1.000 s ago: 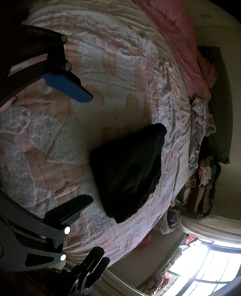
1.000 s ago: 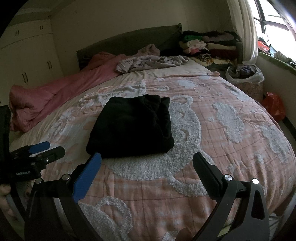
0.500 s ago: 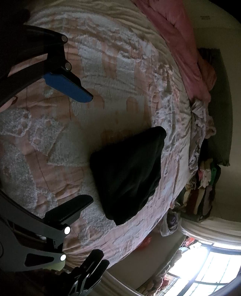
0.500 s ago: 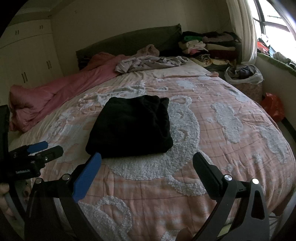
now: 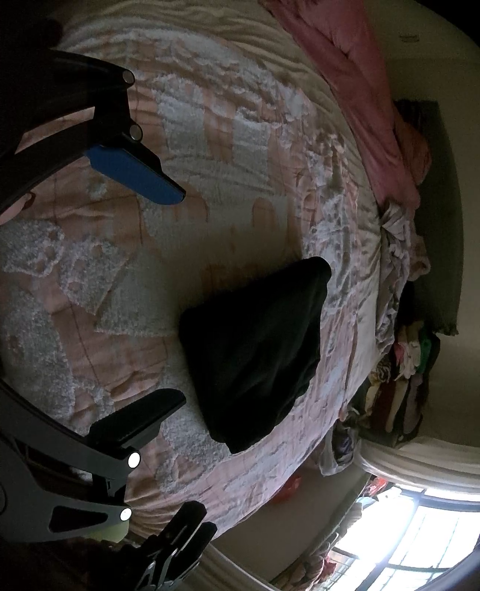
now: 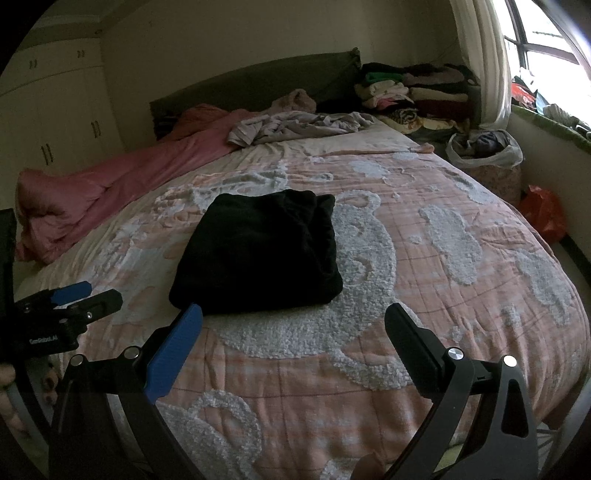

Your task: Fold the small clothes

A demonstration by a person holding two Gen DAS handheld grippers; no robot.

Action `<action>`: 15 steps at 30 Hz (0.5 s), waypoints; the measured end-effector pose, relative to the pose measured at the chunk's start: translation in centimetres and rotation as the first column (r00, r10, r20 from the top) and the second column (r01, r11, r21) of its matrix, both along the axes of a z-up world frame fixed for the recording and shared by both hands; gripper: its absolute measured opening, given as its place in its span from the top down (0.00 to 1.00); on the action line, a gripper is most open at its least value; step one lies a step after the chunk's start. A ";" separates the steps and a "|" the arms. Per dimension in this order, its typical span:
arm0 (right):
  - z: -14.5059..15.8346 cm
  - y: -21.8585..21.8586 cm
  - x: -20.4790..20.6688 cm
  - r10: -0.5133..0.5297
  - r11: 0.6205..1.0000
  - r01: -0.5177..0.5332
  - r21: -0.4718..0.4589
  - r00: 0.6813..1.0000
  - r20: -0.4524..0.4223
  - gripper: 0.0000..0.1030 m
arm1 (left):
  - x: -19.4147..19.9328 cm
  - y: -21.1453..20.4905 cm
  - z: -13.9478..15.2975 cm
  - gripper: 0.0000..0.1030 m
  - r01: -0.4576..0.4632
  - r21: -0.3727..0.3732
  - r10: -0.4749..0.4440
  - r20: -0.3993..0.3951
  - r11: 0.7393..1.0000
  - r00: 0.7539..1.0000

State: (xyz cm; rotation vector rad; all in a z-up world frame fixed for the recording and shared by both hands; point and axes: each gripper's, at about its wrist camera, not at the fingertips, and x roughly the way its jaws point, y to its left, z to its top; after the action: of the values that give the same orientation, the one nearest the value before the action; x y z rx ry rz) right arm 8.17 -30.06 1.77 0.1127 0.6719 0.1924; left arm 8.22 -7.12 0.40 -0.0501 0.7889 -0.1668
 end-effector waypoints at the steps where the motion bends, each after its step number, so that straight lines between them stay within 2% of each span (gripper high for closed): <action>1: 0.0 0.0 0.0 -0.002 1.000 0.002 -0.001 1.000 0.001 0.04 | 0.0 -0.1 0.0 0.09 0.000 0.002 0.000 -0.001 1.000 1.000; 15: 0.2 -0.2 -0.2 -0.006 1.000 0.006 -0.005 1.000 0.002 0.04 | -0.2 -0.1 0.0 0.09 0.004 -0.001 -0.004 -0.002 1.000 1.000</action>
State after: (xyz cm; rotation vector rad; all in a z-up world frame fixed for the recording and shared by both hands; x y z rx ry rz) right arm 7.99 -30.29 1.96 0.1096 0.6704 0.1845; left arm 7.99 -7.20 0.35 -0.0499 0.7909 -0.1714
